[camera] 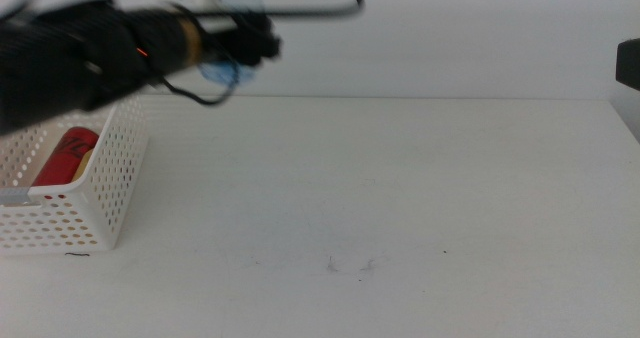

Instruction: Use arms to grab the bottles and put them into the dustbin to the left of the table.

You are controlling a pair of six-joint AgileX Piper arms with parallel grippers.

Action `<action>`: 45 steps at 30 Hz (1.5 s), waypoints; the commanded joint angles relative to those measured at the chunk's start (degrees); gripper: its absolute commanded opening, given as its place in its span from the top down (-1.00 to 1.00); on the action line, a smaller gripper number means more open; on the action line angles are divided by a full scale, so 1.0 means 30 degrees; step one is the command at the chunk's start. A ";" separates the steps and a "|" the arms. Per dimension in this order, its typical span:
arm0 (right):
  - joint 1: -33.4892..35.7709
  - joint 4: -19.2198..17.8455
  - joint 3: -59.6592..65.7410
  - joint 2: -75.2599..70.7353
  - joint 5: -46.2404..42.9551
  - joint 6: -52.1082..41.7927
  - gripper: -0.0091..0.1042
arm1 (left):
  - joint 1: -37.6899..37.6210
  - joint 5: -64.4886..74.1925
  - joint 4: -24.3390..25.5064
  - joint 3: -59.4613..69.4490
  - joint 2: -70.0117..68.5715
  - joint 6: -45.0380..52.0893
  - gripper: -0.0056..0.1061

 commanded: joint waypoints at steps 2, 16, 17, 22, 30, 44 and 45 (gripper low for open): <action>-0.0001 -0.0064 -0.0131 -0.0030 -0.0186 -0.0029 -0.47 | 0.1295 0.0712 -0.3158 -0.0507 -0.1438 0.2986 0.93; -0.0001 -0.0064 -0.0131 -0.0030 -0.0186 -0.0029 -0.47 | 1.0602 1.2239 -2.3623 -0.5654 0.0703 2.5956 0.93; -0.0001 -0.0064 -0.0131 -0.0030 -0.0186 -0.0029 -0.47 | 1.0985 1.2636 -2.3669 -0.5888 0.1066 2.5956 0.93; -0.0001 -0.0025 -0.0131 -0.0030 -0.0185 -0.0029 -0.47 | 1.1543 1.3859 -2.3211 -0.6253 0.2728 2.6303 0.93; -0.0001 0.0012 -0.0131 -0.0030 -0.0185 -0.0029 -0.47 | 1.1703 1.4167 -2.1967 -0.6253 0.5475 2.5324 0.93; -0.0001 0.0012 -0.0131 -0.0030 -0.0185 -0.0029 -0.47 | 1.1703 1.5143 -2.1946 -0.6295 0.6032 2.6198 -0.78; -0.0001 0.0012 -0.0131 -0.0030 -0.0185 -0.0029 -0.47 | 1.1703 1.5409 -2.2072 -0.6295 0.5715 2.6198 -0.78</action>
